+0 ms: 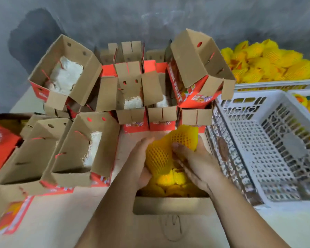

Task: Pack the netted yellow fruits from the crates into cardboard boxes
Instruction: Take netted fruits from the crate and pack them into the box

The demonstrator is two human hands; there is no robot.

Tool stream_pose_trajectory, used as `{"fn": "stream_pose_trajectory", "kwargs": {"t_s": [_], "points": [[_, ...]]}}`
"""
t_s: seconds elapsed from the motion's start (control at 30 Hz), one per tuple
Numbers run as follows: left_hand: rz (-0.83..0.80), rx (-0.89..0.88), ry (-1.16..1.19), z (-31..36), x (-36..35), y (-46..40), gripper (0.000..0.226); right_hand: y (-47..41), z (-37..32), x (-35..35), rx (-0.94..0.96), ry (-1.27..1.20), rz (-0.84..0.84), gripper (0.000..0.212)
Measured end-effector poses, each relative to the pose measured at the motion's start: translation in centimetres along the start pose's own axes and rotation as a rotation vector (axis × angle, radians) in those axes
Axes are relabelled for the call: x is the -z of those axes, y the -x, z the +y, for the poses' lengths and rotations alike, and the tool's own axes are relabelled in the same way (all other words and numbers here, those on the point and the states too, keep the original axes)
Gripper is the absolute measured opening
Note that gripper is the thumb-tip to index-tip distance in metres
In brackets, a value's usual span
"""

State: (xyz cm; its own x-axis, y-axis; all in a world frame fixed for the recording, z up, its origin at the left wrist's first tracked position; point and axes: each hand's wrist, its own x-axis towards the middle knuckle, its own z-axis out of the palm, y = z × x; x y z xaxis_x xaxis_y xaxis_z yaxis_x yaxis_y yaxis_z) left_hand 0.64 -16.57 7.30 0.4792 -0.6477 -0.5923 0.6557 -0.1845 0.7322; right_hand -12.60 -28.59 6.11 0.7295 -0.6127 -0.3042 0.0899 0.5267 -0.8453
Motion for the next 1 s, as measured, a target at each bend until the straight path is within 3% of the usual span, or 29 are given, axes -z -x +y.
{"fn": "stream_pose_trajectory", "kwargs": {"t_s": [0.07,0.13,0.23,0.3,0.37,0.47,0.57,0.63,0.7,0.73,0.8,0.83,0.93,1.0], "points": [[-0.092,0.044,0.102,-0.2,1.2,-0.4,0.065,0.0,0.7,-0.4,-0.041,-0.138,-0.057,0.071],[-0.049,0.014,0.061,-0.7,2.1,-1.0,0.065,0.0,1.3,-1.0,-0.075,-0.201,-0.010,0.056],[0.127,-0.121,-0.241,-1.6,2.2,-0.9,0.054,0.6,2.3,-1.0,-0.077,0.199,0.234,0.043],[0.245,-0.248,-0.548,-3.5,2.2,-1.3,0.064,1.3,3.4,-0.5,-0.071,0.487,0.321,0.037],[0.246,-0.194,-0.562,-5.6,1.6,-1.9,0.074,1.3,4.9,-0.3,-0.104,0.689,0.289,0.043],[0.317,0.045,-0.564,-6.5,1.4,-2.6,0.074,-0.1,7.3,-0.7,-0.224,0.984,0.201,0.061],[0.367,0.023,-0.624,-6.4,0.9,-3.0,0.057,-1.6,8.8,-0.1,-0.358,1.115,0.200,0.072],[0.370,-0.086,-0.797,-6.6,0.9,-2.5,0.038,-2.0,8.8,0.7,-0.435,1.231,0.187,0.076],[0.265,-0.199,-0.985,-6.7,1.7,-2.2,0.015,-2.0,8.5,1.4,-0.500,1.378,0.192,0.084],[0.124,-0.199,-1.057,-6.7,2.1,-2.2,0.012,-2.0,8.3,1.6,-0.516,1.422,0.191,0.087],[-0.190,-0.080,-1.225,-6.4,2.8,-2.1,0.024,-1.7,8.2,1.9,-0.519,1.407,0.155,0.088],[-0.274,-0.031,-1.312,-6.2,3.0,-2.0,0.027,-1.5,8.2,1.9,-0.511,1.359,0.146,0.085],[-0.313,-0.005,-1.428,-6.1,3.0,-2.1,0.030,-0.9,7.8,1.7,-0.379,1.168,0.195,0.063],[-0.252,-0.022,-1.440,-6.2,3.0,-1.7,0.027,-1.0,7.4,1.4,-0.231,1.198,0.210,0.043]]}}
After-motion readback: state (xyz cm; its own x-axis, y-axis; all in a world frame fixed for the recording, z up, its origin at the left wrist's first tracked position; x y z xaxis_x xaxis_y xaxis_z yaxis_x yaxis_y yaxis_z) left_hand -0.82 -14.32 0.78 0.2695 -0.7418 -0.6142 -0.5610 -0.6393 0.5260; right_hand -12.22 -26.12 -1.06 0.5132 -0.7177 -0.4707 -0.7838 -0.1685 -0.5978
